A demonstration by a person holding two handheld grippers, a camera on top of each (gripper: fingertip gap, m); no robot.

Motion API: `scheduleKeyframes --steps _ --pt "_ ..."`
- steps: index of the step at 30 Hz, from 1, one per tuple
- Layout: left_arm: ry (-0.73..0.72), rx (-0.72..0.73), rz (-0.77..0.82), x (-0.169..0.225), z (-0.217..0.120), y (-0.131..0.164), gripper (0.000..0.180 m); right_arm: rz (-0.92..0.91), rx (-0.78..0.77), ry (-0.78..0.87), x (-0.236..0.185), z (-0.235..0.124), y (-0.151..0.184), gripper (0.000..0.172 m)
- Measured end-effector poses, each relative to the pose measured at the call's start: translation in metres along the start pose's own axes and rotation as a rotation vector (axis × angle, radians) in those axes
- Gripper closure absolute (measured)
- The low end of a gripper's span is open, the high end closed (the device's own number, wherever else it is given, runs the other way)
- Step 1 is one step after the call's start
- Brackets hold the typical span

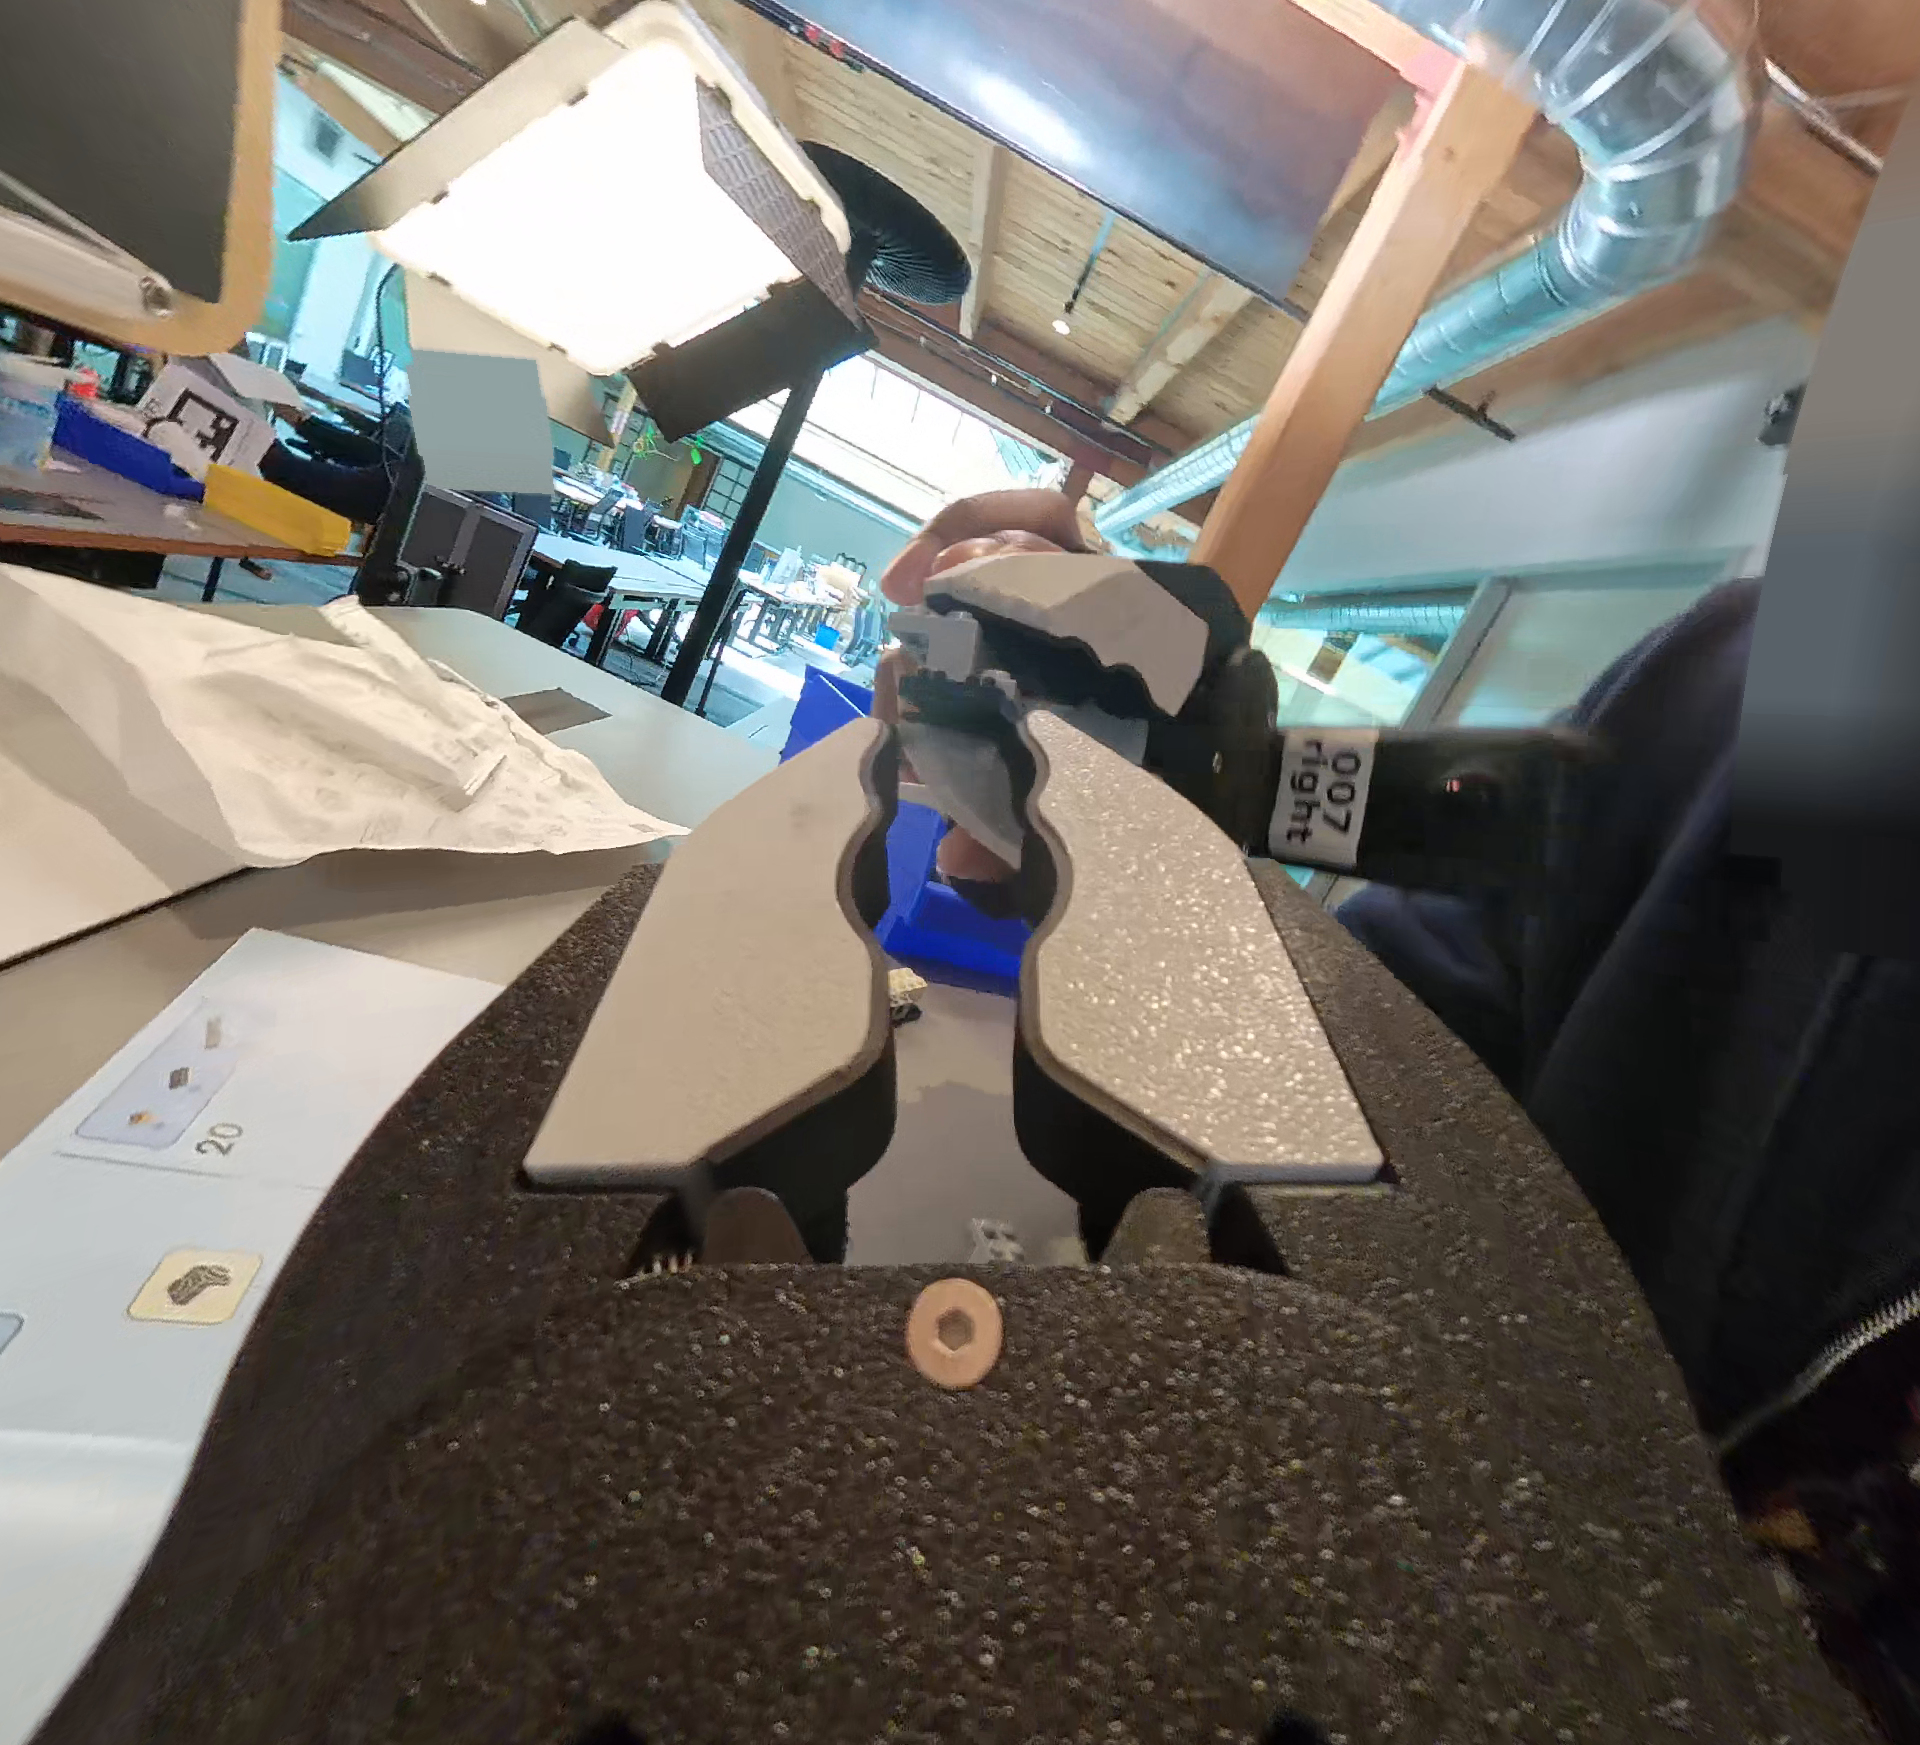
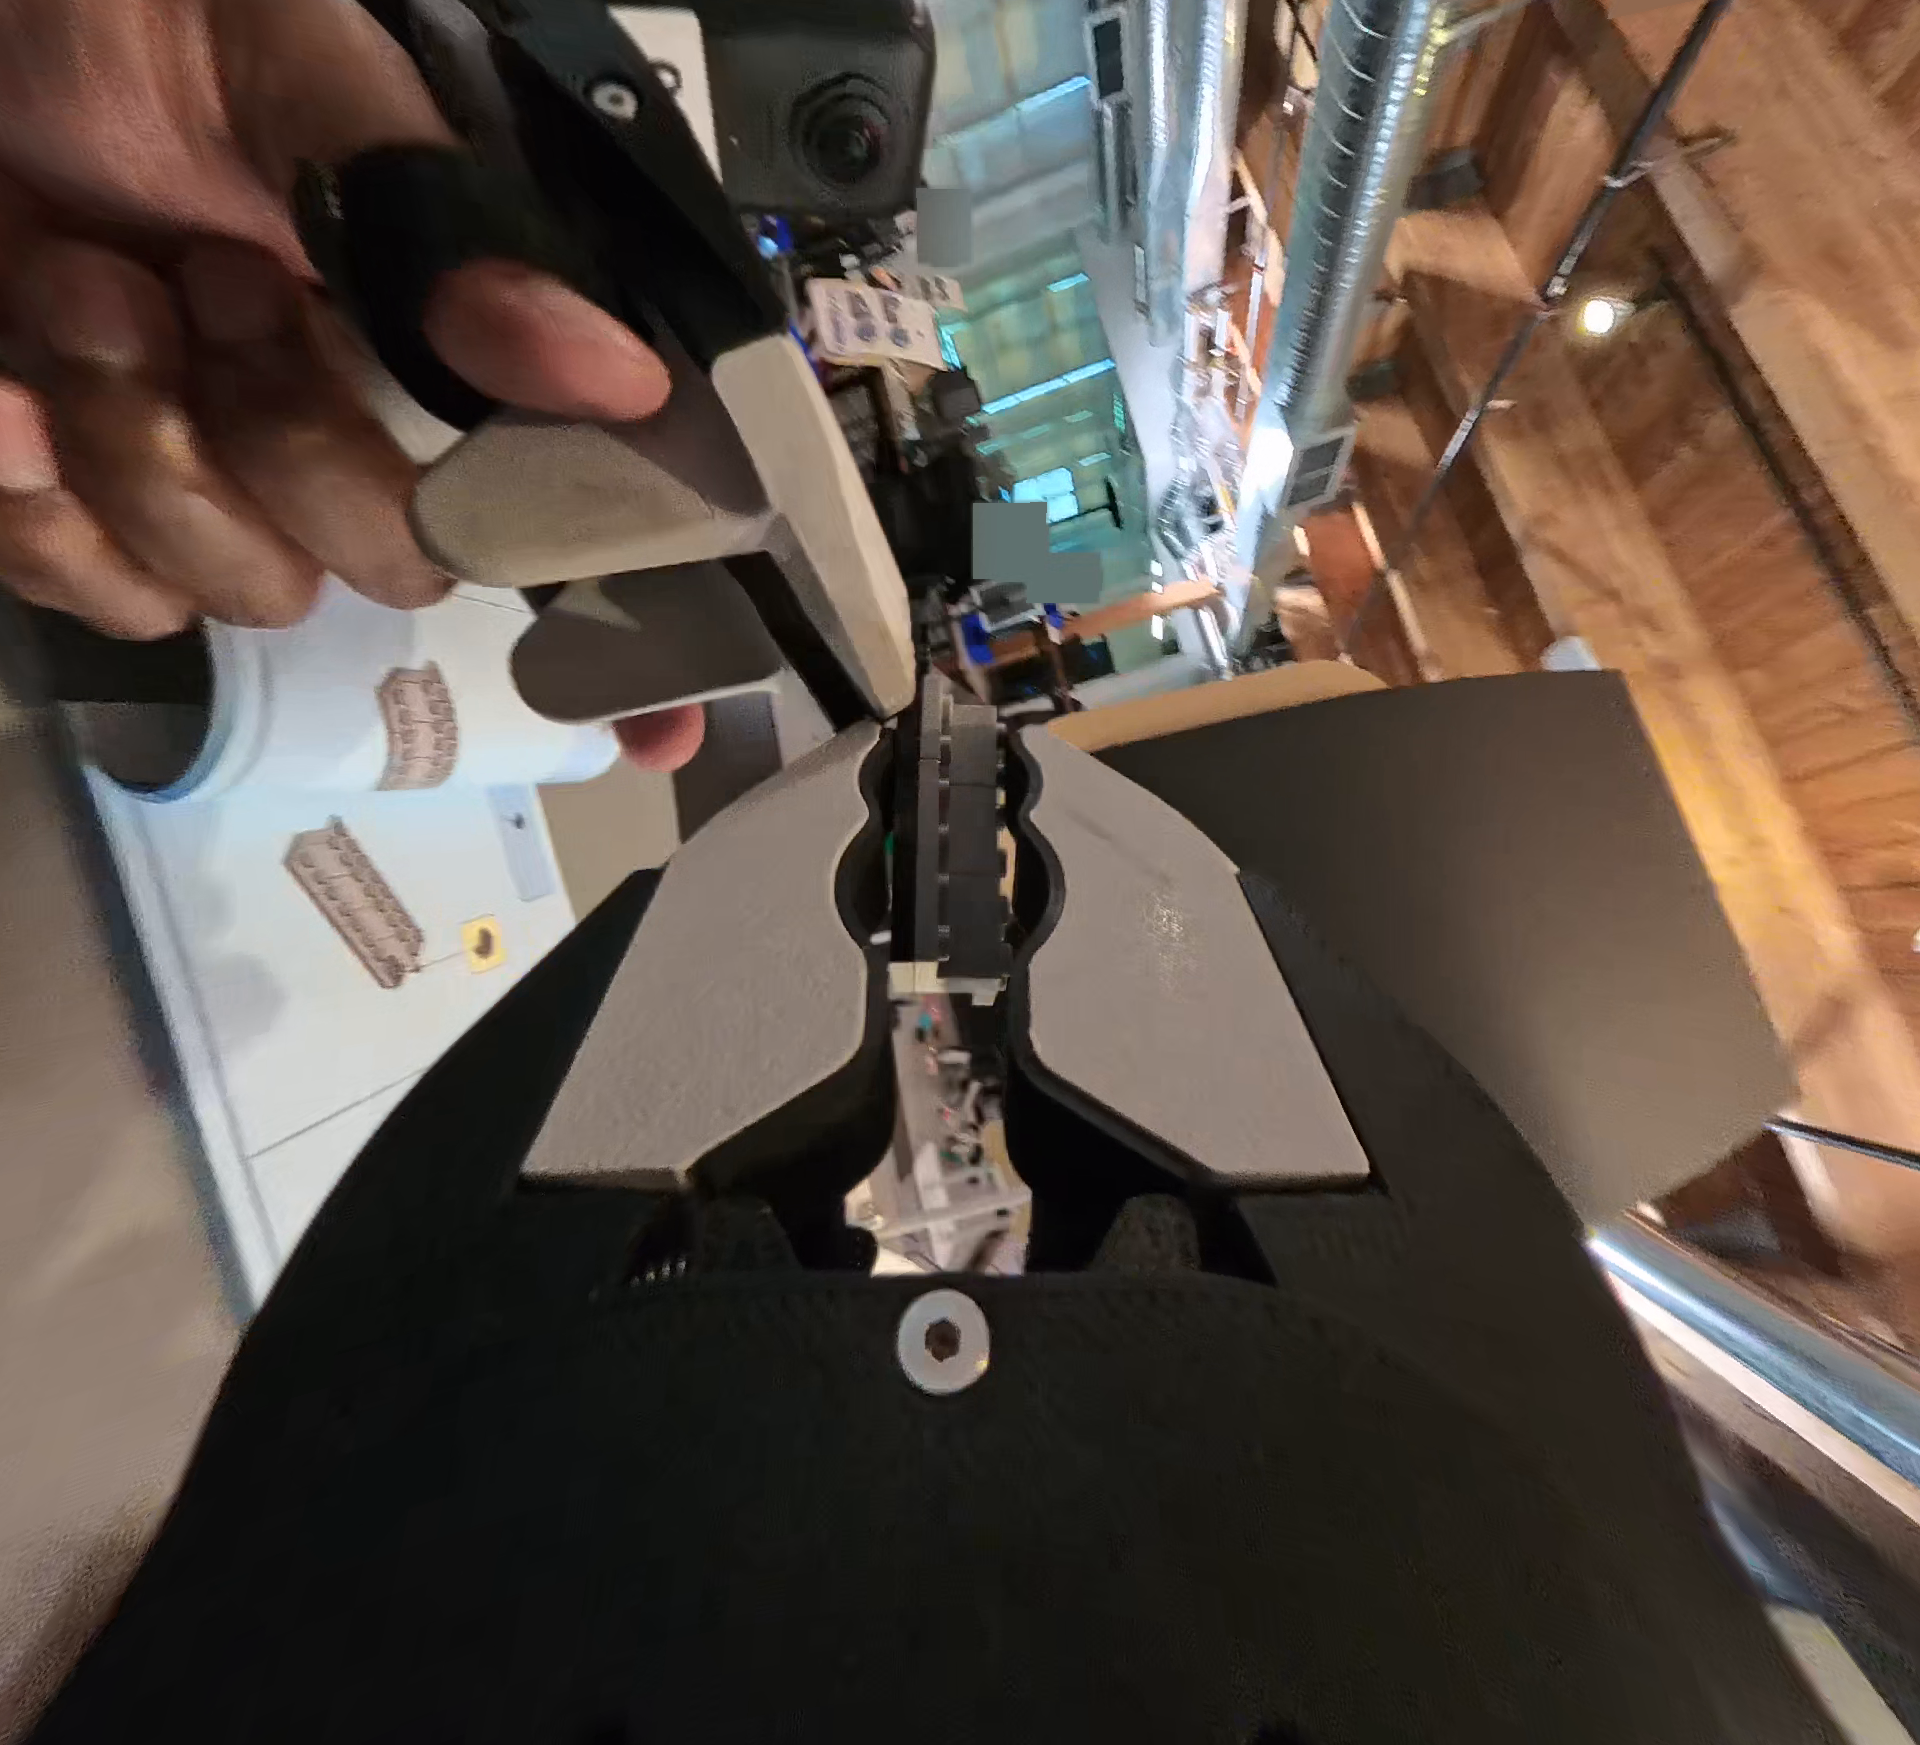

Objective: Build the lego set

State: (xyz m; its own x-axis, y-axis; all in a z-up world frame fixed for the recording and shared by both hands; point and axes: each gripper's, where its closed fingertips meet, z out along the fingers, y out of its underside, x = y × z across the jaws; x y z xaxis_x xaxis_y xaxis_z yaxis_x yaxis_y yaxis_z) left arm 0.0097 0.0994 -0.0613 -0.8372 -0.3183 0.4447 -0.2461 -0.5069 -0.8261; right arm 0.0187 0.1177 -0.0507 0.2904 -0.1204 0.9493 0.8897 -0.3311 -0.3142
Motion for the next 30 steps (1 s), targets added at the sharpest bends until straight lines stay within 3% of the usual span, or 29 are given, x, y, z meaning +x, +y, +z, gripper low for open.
scheduleKeyframes --steps 4,10,30 --pt "-0.037 0.028 -0.038 -0.006 0.004 -0.003 0.146 -0.148 -0.085 0.147 0.005 0.007 0.01 0.153" --pt "-0.079 0.1 -0.085 -0.016 0.005 -0.01 0.158 -0.269 -0.117 0.278 0.009 0.009 0.01 0.153" --pt "-0.169 0.133 -0.088 -0.012 0.013 -0.023 0.161 -0.401 -0.142 0.483 0.026 0.004 0.007 0.153"
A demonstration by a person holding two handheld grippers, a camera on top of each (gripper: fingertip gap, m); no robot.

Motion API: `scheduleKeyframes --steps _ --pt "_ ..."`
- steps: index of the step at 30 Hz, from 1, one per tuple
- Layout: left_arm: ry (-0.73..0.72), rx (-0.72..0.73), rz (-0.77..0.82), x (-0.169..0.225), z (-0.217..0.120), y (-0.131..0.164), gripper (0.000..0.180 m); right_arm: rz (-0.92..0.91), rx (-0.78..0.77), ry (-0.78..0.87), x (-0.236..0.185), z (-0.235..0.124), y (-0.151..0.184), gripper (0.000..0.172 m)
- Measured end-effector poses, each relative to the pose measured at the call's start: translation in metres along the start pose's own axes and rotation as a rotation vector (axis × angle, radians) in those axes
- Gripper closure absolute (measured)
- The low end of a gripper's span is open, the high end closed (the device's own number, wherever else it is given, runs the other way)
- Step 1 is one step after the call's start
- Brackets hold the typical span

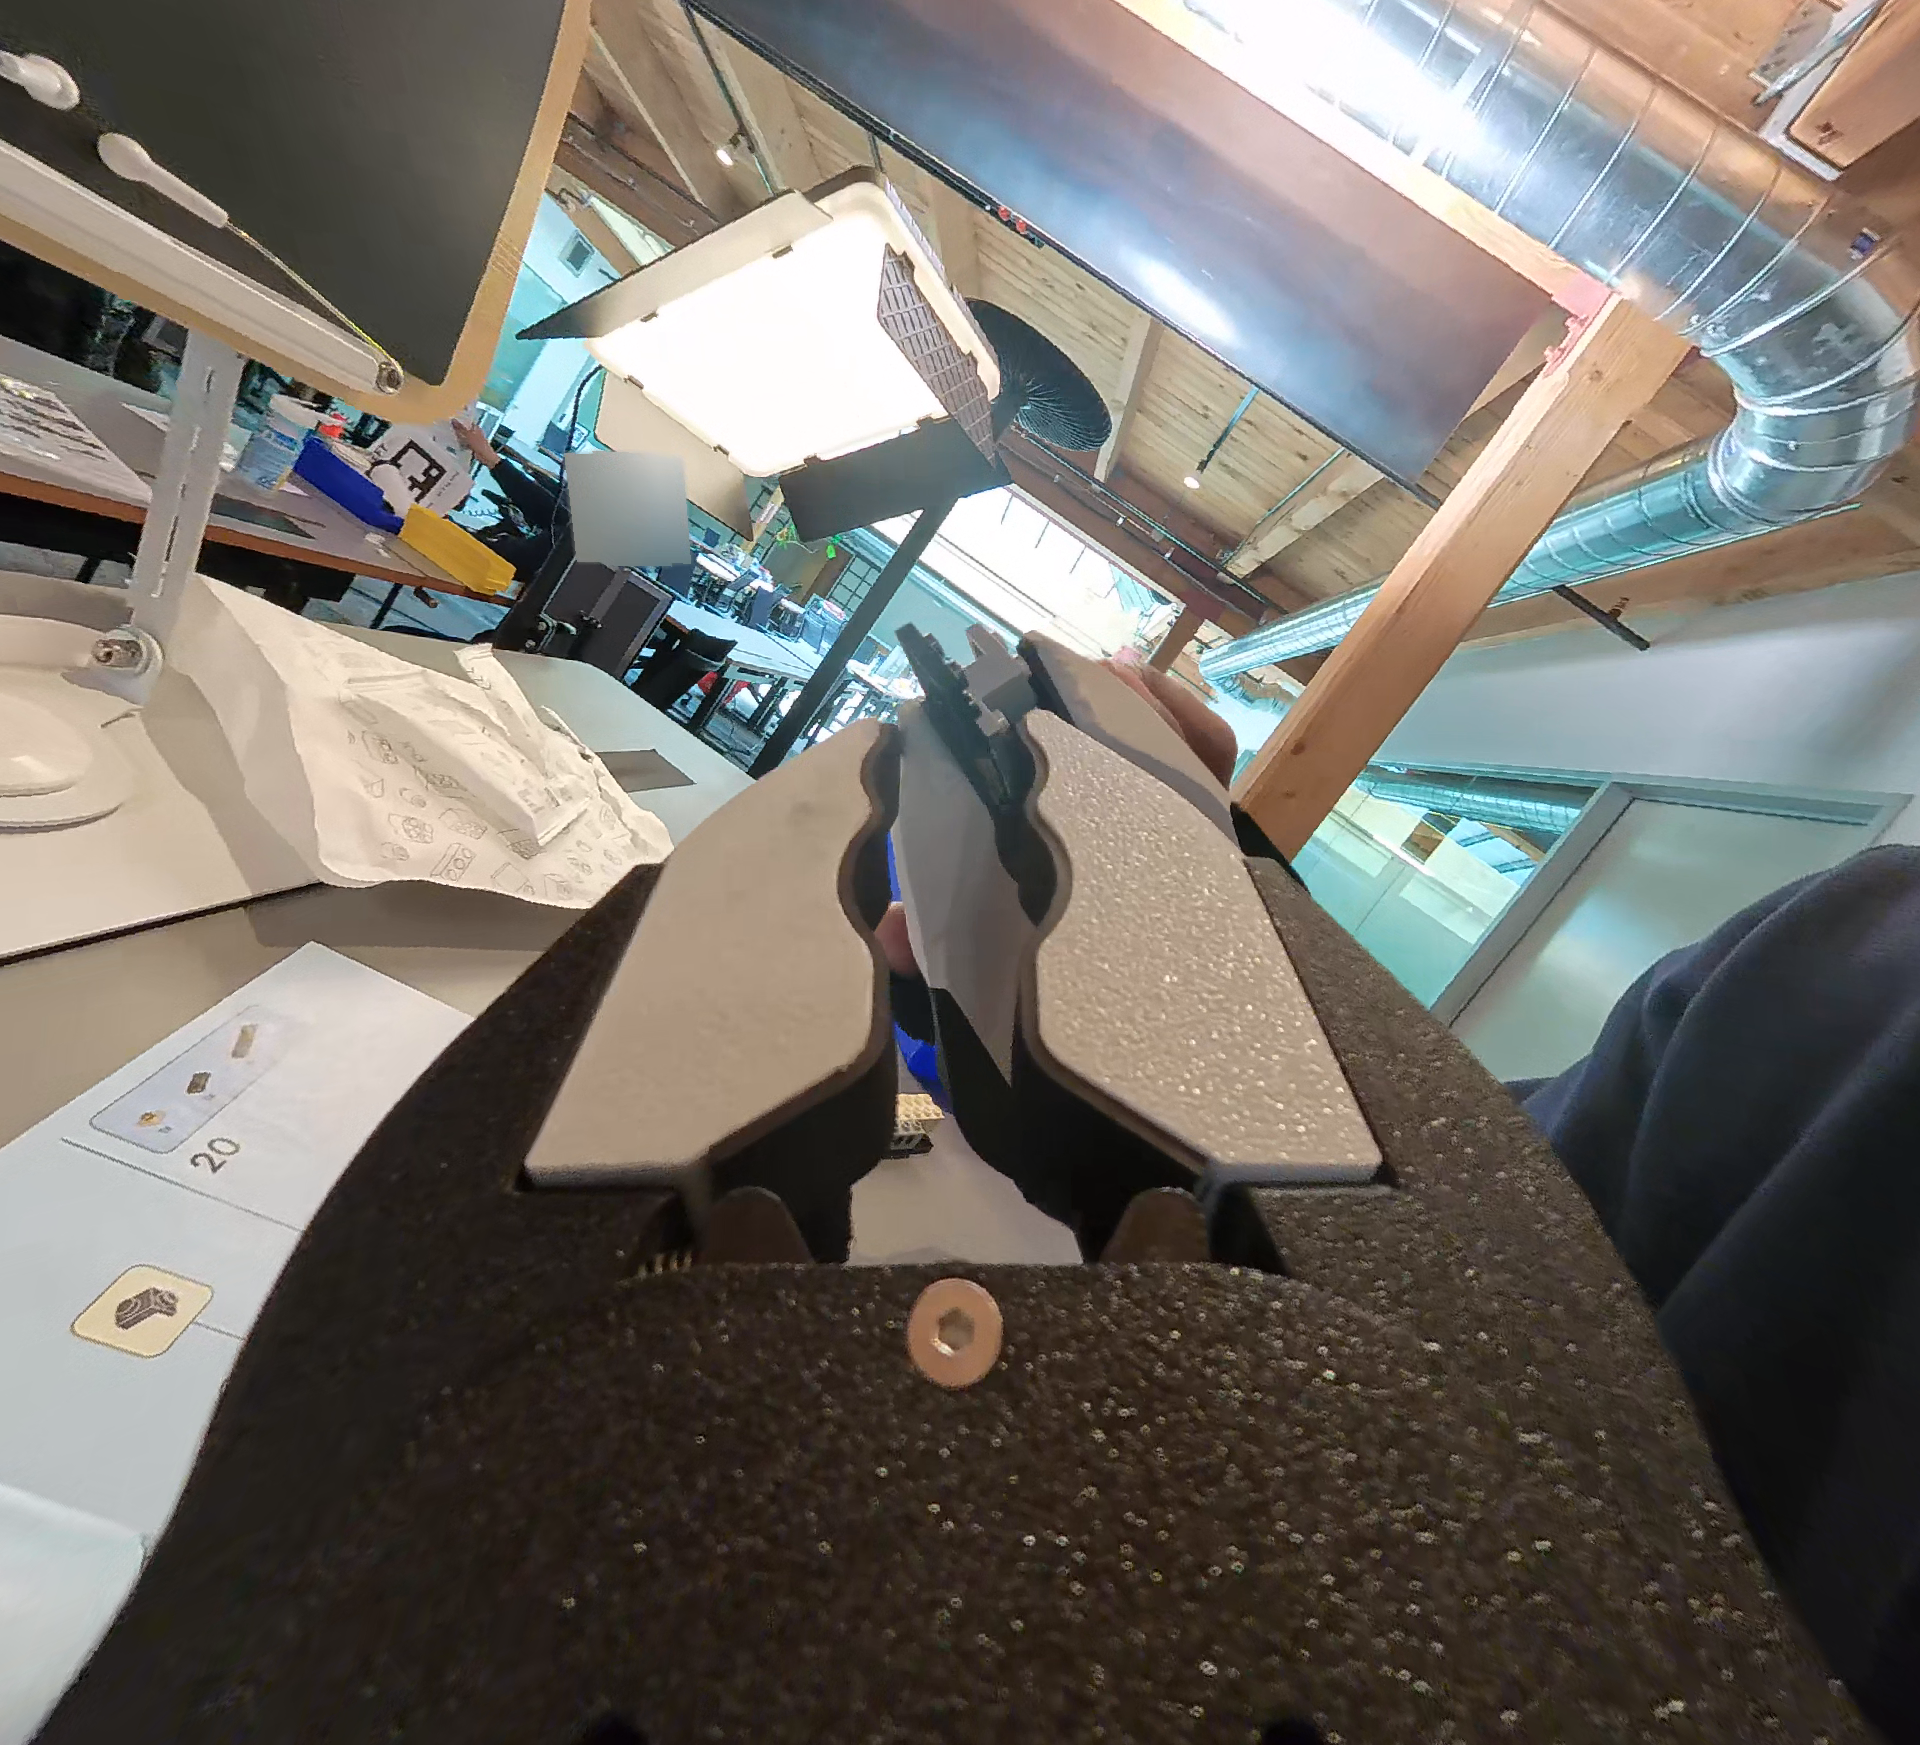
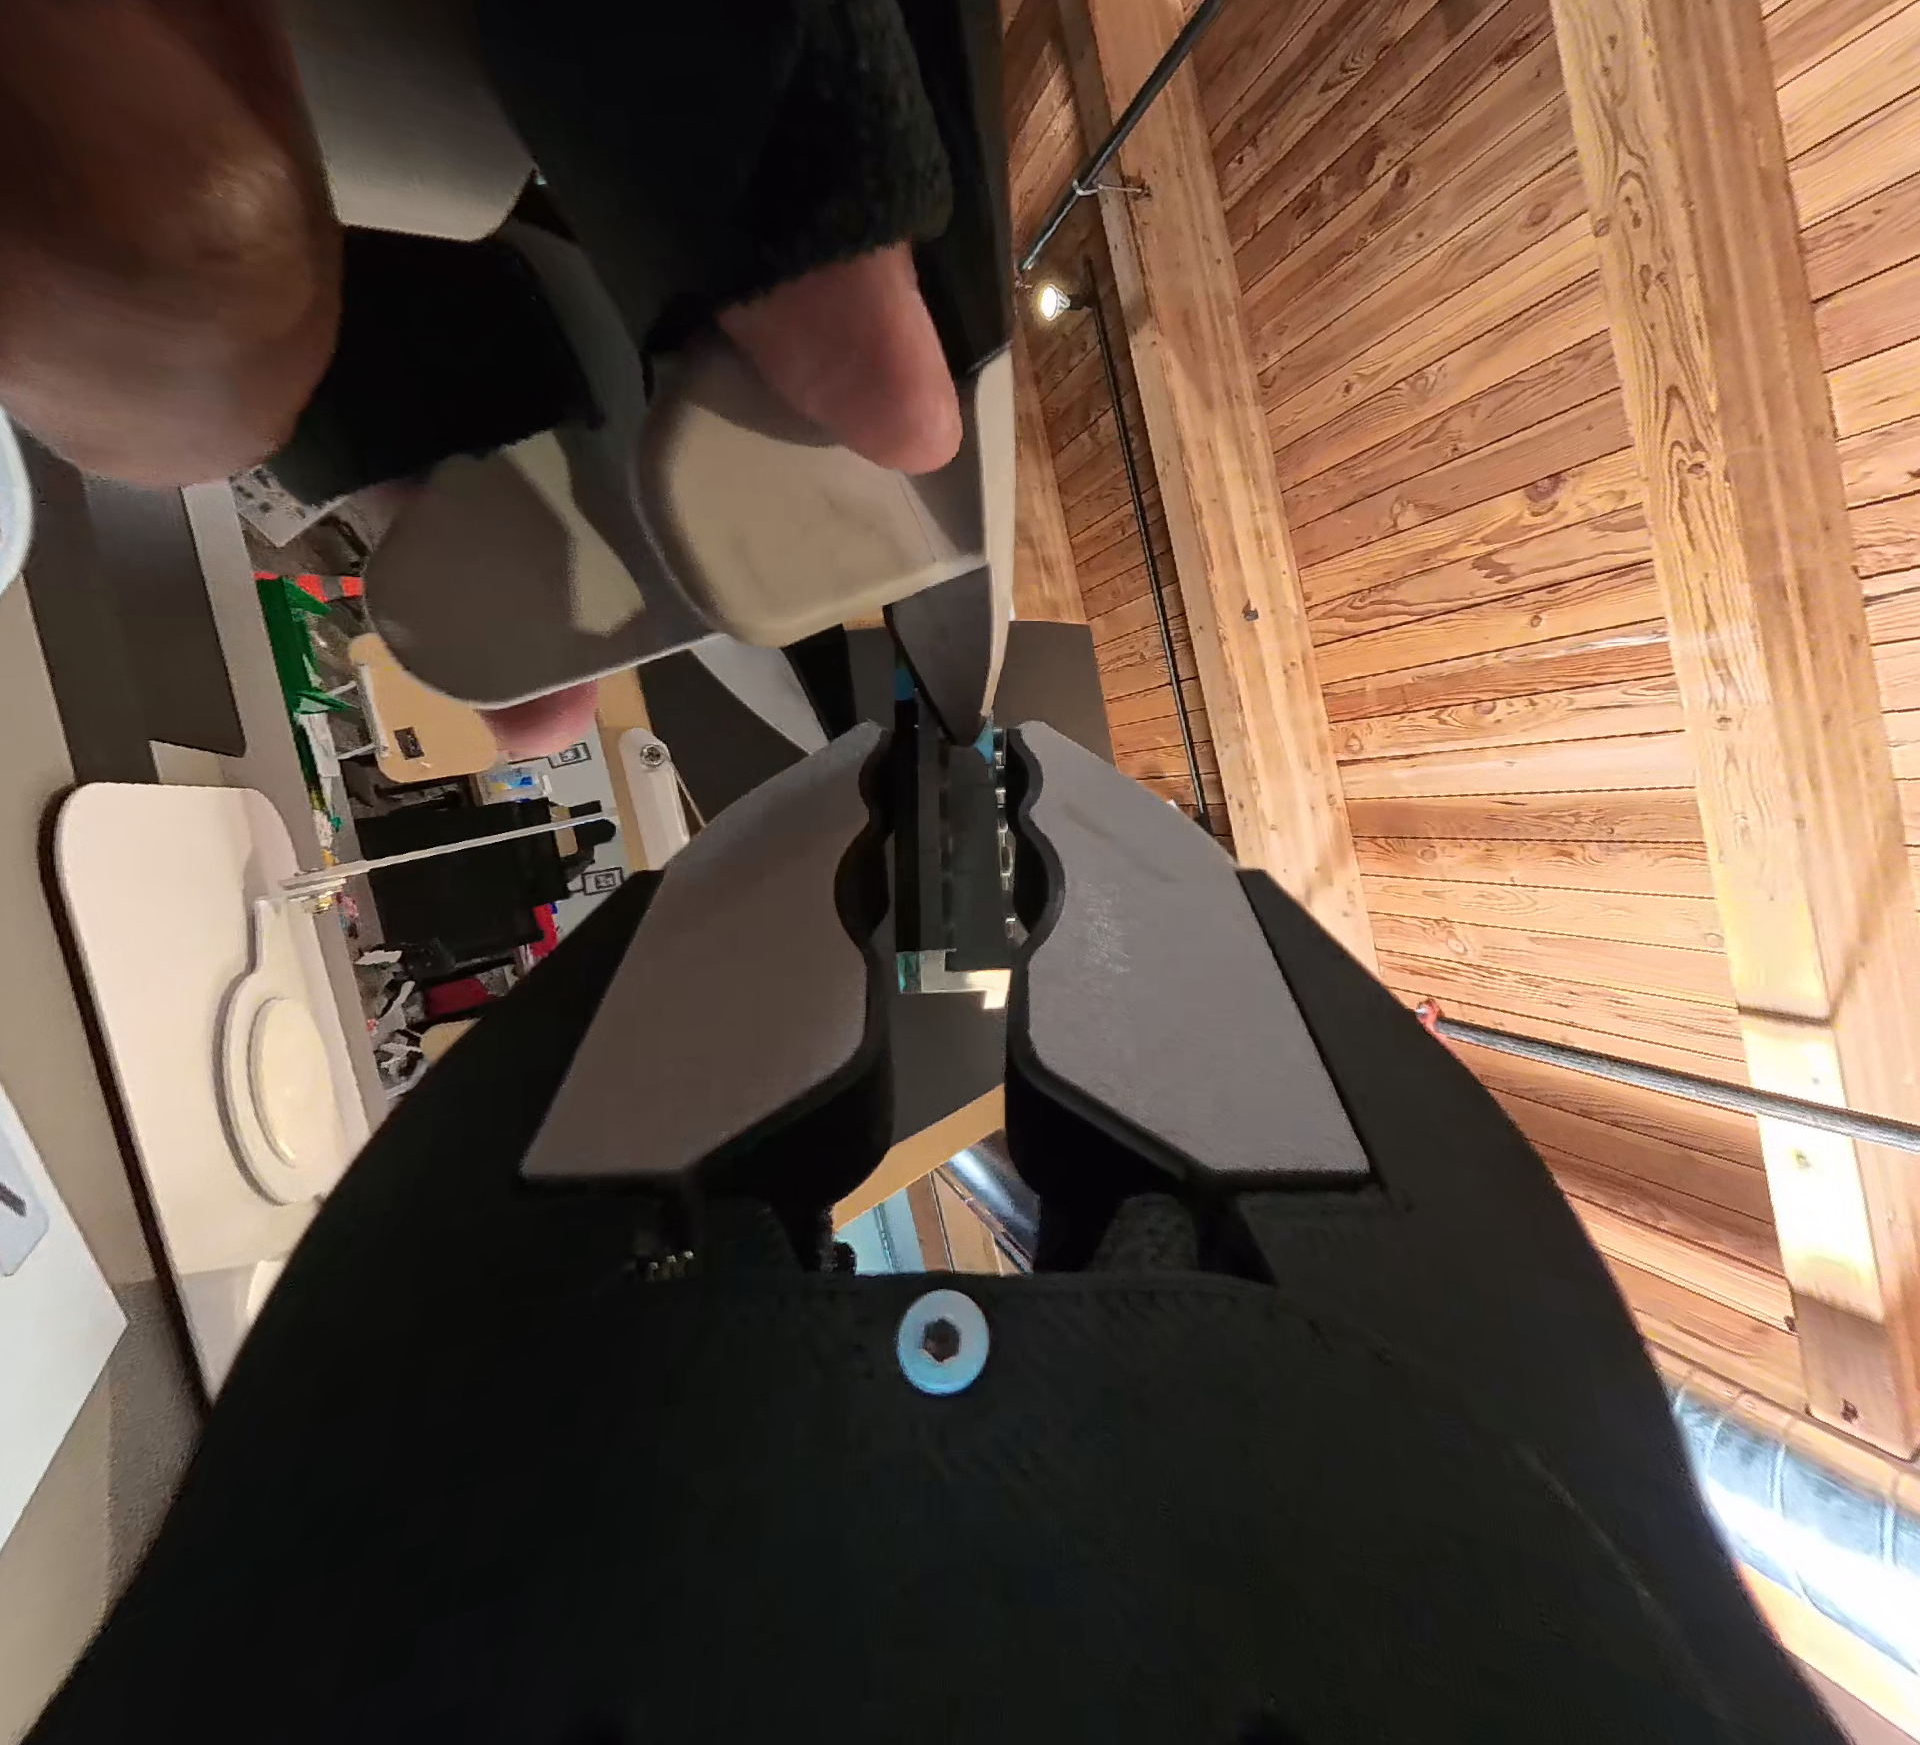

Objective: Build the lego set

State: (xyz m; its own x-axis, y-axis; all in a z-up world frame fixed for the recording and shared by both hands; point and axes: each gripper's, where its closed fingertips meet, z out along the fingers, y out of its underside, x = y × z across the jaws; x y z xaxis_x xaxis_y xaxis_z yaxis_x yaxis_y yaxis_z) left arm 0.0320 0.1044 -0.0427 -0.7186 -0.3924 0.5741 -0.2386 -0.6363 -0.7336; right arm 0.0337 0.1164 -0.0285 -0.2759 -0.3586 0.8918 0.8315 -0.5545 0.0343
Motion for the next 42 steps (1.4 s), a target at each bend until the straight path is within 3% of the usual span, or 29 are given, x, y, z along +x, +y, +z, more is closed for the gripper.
scheduleKeyframes --steps 8,17,26,36,42 --pt "-0.035 0.013 -0.005 -0.004 0.001 0.0 0.163 0.001 -0.004 0.018 0.0 0.0 0.003 0.151" --pt "-0.072 0.044 -0.073 -0.016 0.002 0.003 0.164 0.045 -0.038 0.004 -0.003 0.002 0.011 0.131" --pt "-0.103 0.087 -0.107 -0.029 0.0 0.005 0.165 0.078 -0.081 -0.007 -0.011 0.003 0.018 0.122" --pt "-0.076 0.103 -0.131 -0.03 0.0 0.006 0.167 0.09 -0.065 -0.023 -0.014 -0.001 0.015 0.126" --pt "-0.033 0.107 -0.187 -0.024 0.004 0.006 0.167 0.063 -0.047 0.048 -0.008 -0.005 0.014 0.136"
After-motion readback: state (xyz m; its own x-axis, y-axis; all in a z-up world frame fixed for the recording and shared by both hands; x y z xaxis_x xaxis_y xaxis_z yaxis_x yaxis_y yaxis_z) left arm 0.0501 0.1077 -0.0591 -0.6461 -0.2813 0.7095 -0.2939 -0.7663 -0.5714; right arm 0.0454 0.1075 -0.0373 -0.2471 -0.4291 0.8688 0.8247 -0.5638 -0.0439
